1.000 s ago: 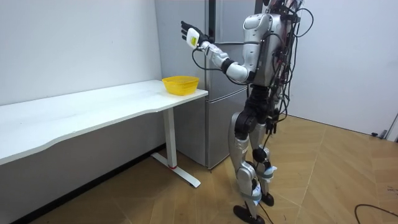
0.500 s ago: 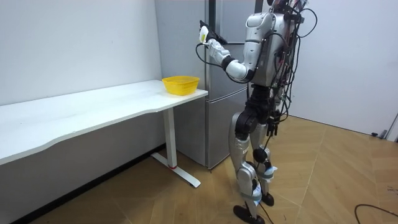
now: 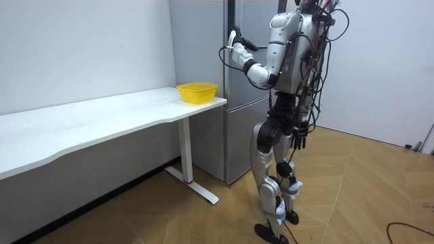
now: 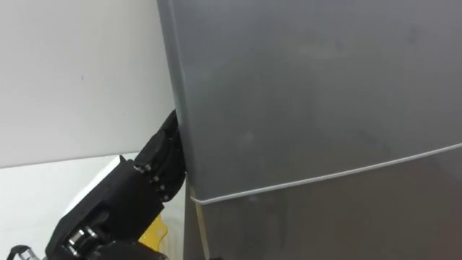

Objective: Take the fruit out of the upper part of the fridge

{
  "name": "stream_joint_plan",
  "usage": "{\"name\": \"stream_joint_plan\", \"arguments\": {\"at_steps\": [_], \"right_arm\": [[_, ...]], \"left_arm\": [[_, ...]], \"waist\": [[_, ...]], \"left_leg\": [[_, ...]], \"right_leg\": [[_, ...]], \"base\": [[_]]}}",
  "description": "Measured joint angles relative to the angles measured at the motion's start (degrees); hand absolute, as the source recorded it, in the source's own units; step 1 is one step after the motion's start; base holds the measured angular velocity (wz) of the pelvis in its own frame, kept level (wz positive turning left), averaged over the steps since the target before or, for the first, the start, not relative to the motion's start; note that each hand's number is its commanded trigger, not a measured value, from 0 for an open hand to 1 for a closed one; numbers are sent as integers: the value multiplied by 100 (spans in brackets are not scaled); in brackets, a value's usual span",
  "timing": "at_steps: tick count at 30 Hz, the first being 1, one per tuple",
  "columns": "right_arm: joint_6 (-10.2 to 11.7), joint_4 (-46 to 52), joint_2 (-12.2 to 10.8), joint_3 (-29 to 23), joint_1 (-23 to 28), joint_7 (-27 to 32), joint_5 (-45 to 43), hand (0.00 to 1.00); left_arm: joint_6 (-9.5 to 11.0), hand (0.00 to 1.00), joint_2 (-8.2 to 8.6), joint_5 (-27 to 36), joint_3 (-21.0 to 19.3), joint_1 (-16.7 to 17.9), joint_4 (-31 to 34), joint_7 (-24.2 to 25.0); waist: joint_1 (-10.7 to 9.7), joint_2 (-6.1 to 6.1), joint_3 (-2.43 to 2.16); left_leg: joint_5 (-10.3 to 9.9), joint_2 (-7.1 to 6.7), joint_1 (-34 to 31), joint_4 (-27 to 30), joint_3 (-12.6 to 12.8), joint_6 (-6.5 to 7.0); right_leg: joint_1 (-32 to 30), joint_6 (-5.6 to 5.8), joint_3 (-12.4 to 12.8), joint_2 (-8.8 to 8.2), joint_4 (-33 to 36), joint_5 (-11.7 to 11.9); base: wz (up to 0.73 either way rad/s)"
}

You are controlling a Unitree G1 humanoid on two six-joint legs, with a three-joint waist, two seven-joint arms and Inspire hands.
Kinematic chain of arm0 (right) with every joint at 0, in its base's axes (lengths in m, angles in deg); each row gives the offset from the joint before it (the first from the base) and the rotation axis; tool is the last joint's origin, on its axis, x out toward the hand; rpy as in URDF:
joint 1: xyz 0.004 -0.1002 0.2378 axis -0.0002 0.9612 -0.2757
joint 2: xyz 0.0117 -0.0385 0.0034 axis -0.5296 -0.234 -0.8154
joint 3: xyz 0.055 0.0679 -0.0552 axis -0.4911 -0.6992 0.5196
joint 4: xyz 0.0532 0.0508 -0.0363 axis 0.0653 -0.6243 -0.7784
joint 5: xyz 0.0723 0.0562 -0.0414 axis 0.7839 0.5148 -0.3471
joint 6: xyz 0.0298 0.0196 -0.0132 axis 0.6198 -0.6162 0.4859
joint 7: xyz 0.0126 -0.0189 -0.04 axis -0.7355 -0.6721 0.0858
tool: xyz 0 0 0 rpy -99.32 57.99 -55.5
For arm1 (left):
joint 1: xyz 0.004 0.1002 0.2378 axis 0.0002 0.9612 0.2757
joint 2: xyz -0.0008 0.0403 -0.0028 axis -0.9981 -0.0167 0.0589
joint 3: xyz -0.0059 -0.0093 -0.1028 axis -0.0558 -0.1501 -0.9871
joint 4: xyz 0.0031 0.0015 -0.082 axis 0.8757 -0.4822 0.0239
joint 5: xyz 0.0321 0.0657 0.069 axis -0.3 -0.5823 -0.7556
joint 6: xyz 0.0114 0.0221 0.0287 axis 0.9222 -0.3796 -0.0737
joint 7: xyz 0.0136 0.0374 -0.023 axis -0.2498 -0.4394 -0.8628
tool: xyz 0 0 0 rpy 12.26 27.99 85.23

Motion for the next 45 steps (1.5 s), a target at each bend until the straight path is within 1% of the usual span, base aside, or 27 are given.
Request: {"name": "stream_joint_plan", "arguments": {"at_steps": [1,6,8,10,14,15,18,21,24,25,28,30,35,38,41,43,45], "right_arm": [[-2,-2,0,2,-14,-2,1,0],[-9,-8,0,10,-67,6,21,0],[-35,-10,1,78,-90,16,63,0],[-72,-10,1,167,-111,19,68,0],[-114,-10,1,181,-137,11,68,0],[-124,-11,1,185,-145,11,70,0],[-124,-15,2,186,-162,4,86,0],[-124,-53,4,183,-170,-7,126,0],[-128,-46,16,182,-170,-39,126,0],[-129,-45,30,182,-170,-76,126,0],[-129,-37,83,186,-171,-155,127,0],[-130,-42,102,187,-170,-182,129,0],[-130,-40,109,227,-167,-200,128,0],[-130,-15,107,232,-152,-201,43,0],[-130,9,108,225,-153,-202,-17,0],[-129,46,107,224,-150,-201,-17,0],[-129,62,107,224,-147,-200,-14,0]], "left_arm": [[-3,0,-34,86,6,0,2,-3],[-4,0,-98,233,29,0,9,13],[-12,0,-116,435,42,0,8,21],[-27,0,-147,604,44,0,8,36],[-49,0,-158,784,102,-15,10,112],[-70,0,-158,838,130,-41,10,120],[-122,0,-164,910,160,-183,10,175],[-128,0,-210,1133,159,-244,10,230],[-193,0,-210,1488,165,-344,18,284],[-210,0,-210,1585,166,-423,18,307],[-210,0,-209,1860,203,-533,23,351],[-209,0,-208,1986,268,-538,37,371],[-207,0,-191,2009,426,-541,105,514],[-210,0,-131,2009,562,-547,163,587],[-210,0,-124,2007,660,-547,228,743],[-211,0,-142,2011,713,-547,293,902],[-214,0,-157,2011,742,-547,339,1047]], "waist": [[-19,-4,3],[-47,-35,15],[-47,-40,19],[-48,-35,16],[-48,-13,1],[-48,4,-9],[-48,11,-9],[-49,15,-5],[-51,9,-1],[-52,8,-1],[-51,8,-1],[-50,7,-1],[-50,5,-1],[-64,9,-5],[-124,14,-8],[-220,15,-9],[-242,22,-14]], "left_leg": [[0,-1,-6,0,-1,0],[0,-4,-12,0,2,0],[0,-3,-27,1,7,0],[0,-2,-44,4,8,0],[0,-2,-64,4,8,0],[0,-3,-62,4,8,0],[0,-3,-50,2,7,0],[0,-1,-41,1,9,0],[0,-1,-41,-1,7,0],[0,-2,-39,-3,11,0],[0,2,-26,-5,82,0],[0,1,-19,-5,98,0],[0,-3,-13,-5,148,0],[0,-7,-13,-4,167,0],[0,-2,-17,-3,204,1],[0,2,-16,-3,223,0],[0,10,-15,-3,264,0]], "right_leg": [[-1,0,-1,0,-2,0],[2,2,-4,-9,-11,-1],[-10,2,-4,-12,-11,0],[-27,2,-3,-15,-14,0],[-50,2,1,-17,-14,0],[-51,2,8,-12,-14,0],[-51,2,48,-11,-12,0],[-51,2,71,-11,-8,0],[-60,2,88,-18,-5,0],[-61,2,91,-18,-4,0],[-64,4,125,-11,-2,2],[-64,8,142,-6,-2,4],[-70,27,168,3,-2,20],[-81,34,212,1,-2,28],[-85,34,232,1,-3,32],[-87,34,236,-10,-3,31],[-101,32,278,-4,-1,33]], "base": [[0],[0],[0],[0],[0],[0],[-4],[-4],[0],[0],[-4],[-5],[-4],[-6],[-3],[0],[-9]]}}
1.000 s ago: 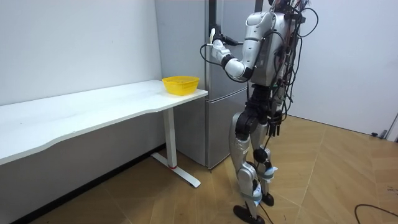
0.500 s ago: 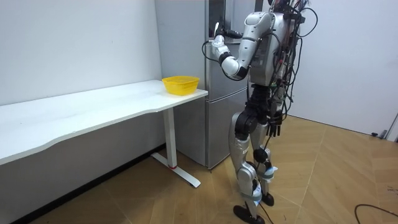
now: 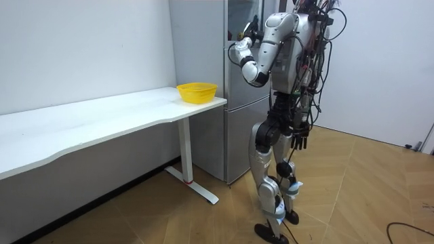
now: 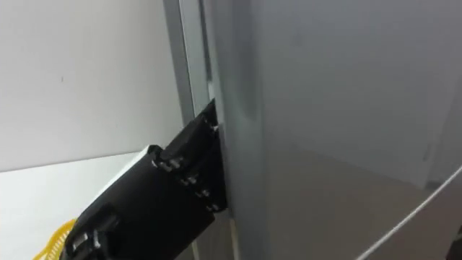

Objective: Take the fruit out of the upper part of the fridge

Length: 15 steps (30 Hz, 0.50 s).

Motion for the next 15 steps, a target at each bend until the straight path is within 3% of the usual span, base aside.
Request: {"name": "stream_joint_plan", "arguments": {"at_steps": [12,15], "right_arm": [[3,1,8,-2,-8,17,17,0],[3,9,8,-2,-13,14,20,0]], "left_arm": [[-39,0,-55,-15,270,-207,16,764],[-126,0,-83,-17,280,-208,12,837]], "waist": [[-35,-8,0],[-46,-9,1]], "left_leg": [[0,21,95,-65,186,0],[0,30,84,-98,227,0]], "right_leg": [[-38,-1,157,17,13,7],[-97,-1,234,35,68,7]], "base": [[-8],[-13]]}}
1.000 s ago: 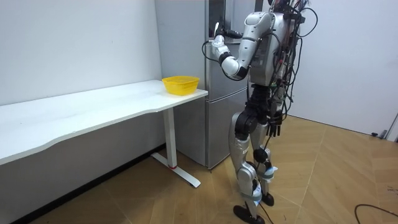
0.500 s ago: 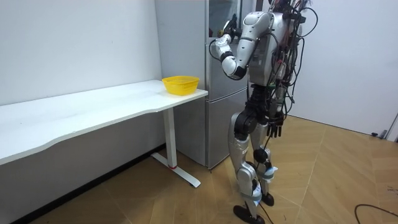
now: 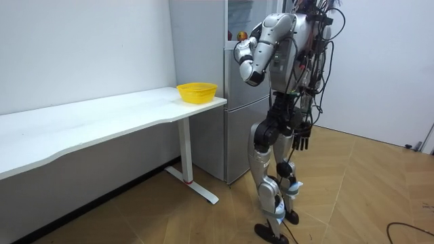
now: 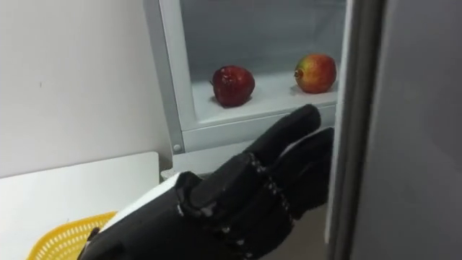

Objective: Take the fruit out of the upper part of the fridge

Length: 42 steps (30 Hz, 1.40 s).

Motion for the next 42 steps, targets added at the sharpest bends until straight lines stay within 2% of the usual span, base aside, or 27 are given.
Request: {"name": "stream_joint_plan", "arguments": {"at_steps": [5,11,15,19,27,33,38,42], "right_arm": [[-6,5,24,-1,-2,-16,23,0],[-8,7,24,-3,22,-14,265,0],[2,6,50,-67,22,-10,426,0],[8,8,71,-73,8,-11,430,0],[27,113,73,-272,14,-23,443,0],[48,149,78,-293,15,-23,465,0],[50,165,133,-291,23,-151,717,0],[38,141,208,-298,94,-244,900,0]], "left_arm": [[-54,0,-76,-8,41,-13,-42,57],[-111,0,-178,6,40,-28,-112,58],[-110,0,-275,5,133,-198,-118,-65],[-110,0,-282,4,183,-287,-118,-125],[-110,0,-288,4,214,-331,-118,-122],[-111,0,-273,4,216,-341,-118,-119],[-111,0,-277,3,278,-395,-121,-123],[-143,0,-262,3,325,-680,-123,-165]], "waist": [[-90,-12,6],[-266,5,8],[-373,13,10],[-410,40,18],[-548,93,42],[-577,94,42],[-593,93,42],[-706,120,25]], "left_leg": [[-1,45,12,-4,281,-2],[-1,67,20,0,326,-2],[-1,67,14,-5,376,-2],[-1,69,15,-6,429,-2],[-1,75,6,-33,446,-2],[-1,74,10,-41,460,-2],[-1,77,22,-36,566,-2],[-1,76,17,-36,596,-2]], "right_leg": [[-77,-17,176,47,39,18],[-96,-38,211,68,36,37],[-131,-29,219,72,35,47],[-156,-21,331,127,24,73],[-251,-30,359,145,28,83],[-257,-29,374,146,15,82],[-270,-29,484,149,11,82],[-255,-12,528,152,-64,115]], "base": [[-18],[-6],[0],[-11],[-3],[-1],[-9],[-6]]}}
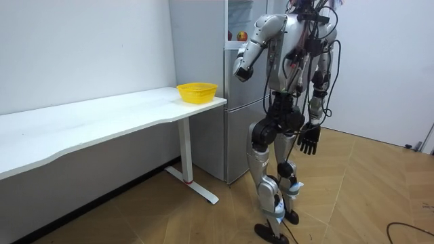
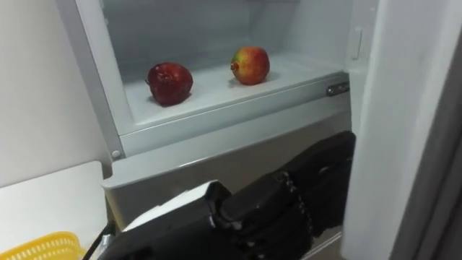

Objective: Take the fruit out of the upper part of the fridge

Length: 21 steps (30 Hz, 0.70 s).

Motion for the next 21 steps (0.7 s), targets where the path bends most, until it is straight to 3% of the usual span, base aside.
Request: {"name": "stream_joint_plan", "arguments": {"at_steps": [4,13,21], "right_arm": [[-44,-32,33,-157,23,-2,12,0],[-117,-28,35,-219,10,52,15,0],[-108,-17,38,-219,-44,88,17,0]], "left_arm": [[0,0,0,0,131,-375,-13,-43],[-33,0,45,4,279,-993,-362,-147],[-47,0,161,3,279,-1130,-534,-335]], "waist": [[-176,52,-24],[-385,83,-6],[-458,68,3]], "left_leg": [[0,-1,-1,-4,9,0],[0,13,43,-12,31,0],[0,25,70,-19,129,0]], "right_leg": [[0,1,74,0,-10,7],[-2,-13,150,48,-4,21],[-3,-13,152,61,-9,21]], "base": [[-10],[-6],[0]]}}
